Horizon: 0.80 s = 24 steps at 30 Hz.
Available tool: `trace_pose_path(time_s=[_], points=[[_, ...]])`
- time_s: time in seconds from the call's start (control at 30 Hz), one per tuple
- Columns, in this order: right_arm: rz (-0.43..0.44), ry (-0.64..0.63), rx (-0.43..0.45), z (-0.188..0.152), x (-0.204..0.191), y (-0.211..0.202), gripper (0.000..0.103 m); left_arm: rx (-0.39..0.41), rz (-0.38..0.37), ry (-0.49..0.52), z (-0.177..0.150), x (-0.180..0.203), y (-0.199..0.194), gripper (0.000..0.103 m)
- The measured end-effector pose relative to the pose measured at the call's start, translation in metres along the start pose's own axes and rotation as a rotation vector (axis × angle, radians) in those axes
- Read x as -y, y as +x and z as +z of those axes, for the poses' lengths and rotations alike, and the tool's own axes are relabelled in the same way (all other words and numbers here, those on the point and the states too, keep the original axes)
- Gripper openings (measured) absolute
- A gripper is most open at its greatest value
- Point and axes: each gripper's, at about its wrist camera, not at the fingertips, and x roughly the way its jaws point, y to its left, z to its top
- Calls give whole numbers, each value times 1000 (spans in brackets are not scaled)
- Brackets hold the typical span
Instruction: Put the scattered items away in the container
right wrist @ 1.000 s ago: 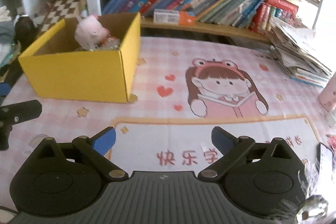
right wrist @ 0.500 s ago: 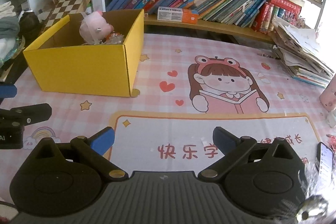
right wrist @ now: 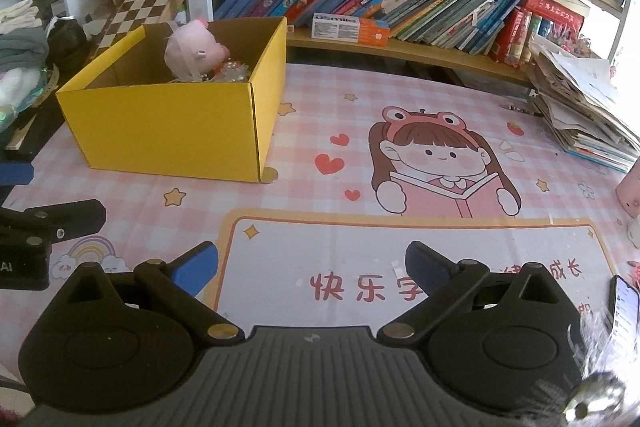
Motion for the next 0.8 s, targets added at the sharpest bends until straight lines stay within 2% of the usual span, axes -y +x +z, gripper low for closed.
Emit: trace_pose_path(time_s=[0.8], points=[[3, -14, -1, 3, -5, 2, 101, 4, -21, 6, 0, 0, 0, 103]])
